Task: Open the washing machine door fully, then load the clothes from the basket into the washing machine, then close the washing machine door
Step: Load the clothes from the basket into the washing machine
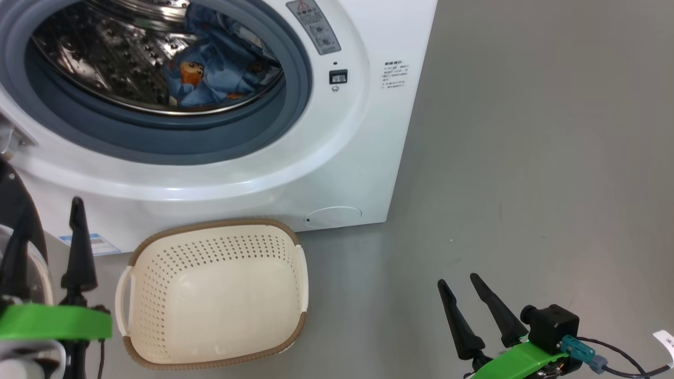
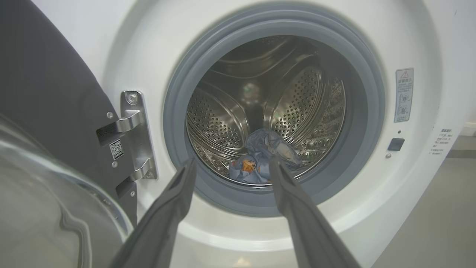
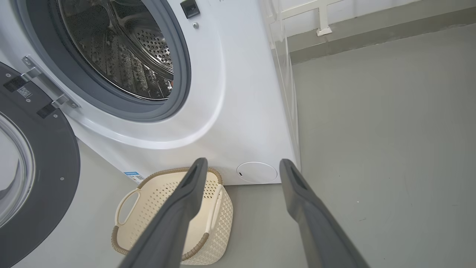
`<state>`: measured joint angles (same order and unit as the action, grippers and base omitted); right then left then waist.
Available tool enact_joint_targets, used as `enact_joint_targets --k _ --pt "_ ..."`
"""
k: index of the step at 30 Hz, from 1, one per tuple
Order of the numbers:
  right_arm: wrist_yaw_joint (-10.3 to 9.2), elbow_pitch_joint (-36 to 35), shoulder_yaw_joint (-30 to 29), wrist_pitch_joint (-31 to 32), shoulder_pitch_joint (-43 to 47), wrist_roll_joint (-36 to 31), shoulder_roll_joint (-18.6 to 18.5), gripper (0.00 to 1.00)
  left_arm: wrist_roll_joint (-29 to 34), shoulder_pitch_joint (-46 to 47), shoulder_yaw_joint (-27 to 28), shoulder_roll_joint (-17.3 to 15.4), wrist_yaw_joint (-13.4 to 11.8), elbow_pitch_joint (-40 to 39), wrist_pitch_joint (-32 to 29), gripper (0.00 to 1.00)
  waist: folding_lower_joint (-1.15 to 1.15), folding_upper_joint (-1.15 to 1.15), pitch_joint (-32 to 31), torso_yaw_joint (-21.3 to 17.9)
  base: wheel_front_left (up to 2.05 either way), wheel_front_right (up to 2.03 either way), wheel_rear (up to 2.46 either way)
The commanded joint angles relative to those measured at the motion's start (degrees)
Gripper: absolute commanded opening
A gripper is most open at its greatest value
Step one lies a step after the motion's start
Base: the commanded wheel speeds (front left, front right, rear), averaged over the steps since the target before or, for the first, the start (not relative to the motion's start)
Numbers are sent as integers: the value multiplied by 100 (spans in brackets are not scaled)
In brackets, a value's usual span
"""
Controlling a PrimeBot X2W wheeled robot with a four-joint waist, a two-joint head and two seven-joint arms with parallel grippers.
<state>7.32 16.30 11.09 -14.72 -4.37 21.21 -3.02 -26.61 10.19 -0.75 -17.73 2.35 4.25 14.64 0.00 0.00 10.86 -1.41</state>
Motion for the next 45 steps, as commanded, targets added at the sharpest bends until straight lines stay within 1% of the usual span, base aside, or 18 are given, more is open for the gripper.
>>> enact_joint_targets --k 1,12,21,32,45 --pt "17 -114 122 -28 91 -65 14 100 70 -15 306 -117 18 -206 36 100 0 0 -46 8 0 0 0" --pt "17 -167 -75 -28 247 -88 14 100 352 -790 699 321 50 -475 36 100 0 0 -284 48 0 0 0" --pt "17 -325 -267 -28 454 -253 14 100 648 -1439 911 503 134 -584 36 100 0 0 -409 -10 0 0 0" --pt "17 -481 -275 -28 450 -360 14 100 882 -1790 1073 767 249 -559 36 100 0 0 -485 -3 0 0 0" --pt "17 -774 -341 -28 443 -553 14 100 1068 -1852 1216 994 364 -396 36 100 0 0 -518 0 0 0 0"
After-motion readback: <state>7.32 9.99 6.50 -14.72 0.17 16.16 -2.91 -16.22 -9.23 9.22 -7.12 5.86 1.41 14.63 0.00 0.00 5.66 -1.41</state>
